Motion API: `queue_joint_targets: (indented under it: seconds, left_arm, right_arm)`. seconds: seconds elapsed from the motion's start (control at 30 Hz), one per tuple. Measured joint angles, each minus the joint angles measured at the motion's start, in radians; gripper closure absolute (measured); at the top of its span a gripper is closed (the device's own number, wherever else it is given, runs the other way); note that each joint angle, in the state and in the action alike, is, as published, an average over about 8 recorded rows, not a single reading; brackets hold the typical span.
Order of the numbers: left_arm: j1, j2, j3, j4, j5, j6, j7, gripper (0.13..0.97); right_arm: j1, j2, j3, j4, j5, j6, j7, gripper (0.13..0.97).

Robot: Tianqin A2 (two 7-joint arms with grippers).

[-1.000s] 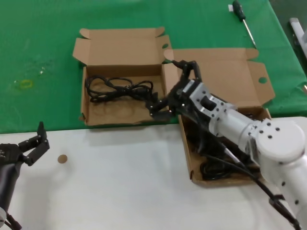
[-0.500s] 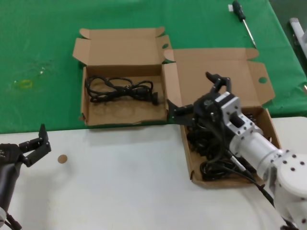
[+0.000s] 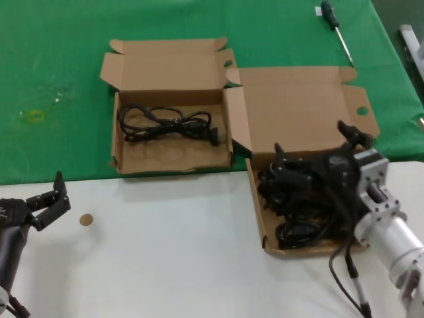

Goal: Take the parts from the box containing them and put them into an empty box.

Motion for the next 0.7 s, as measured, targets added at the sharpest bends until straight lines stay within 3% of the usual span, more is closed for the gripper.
queue_joint_targets:
  seconds: [0.27,0.7]
  left_arm:
    - [0.0,0.0,0.0,0.0,0.0,0.0,0.0,0.132]
    - [0.0,0.0,0.0,0.0,0.0,0.0,0.0,0.132]
  right_arm:
    - [-0.084,0.009,0.038,0.069,0.031,0.058,0.035,0.129]
    - [-0.09,0.01,0.04,0.073,0.033,0.061,0.037,0.129]
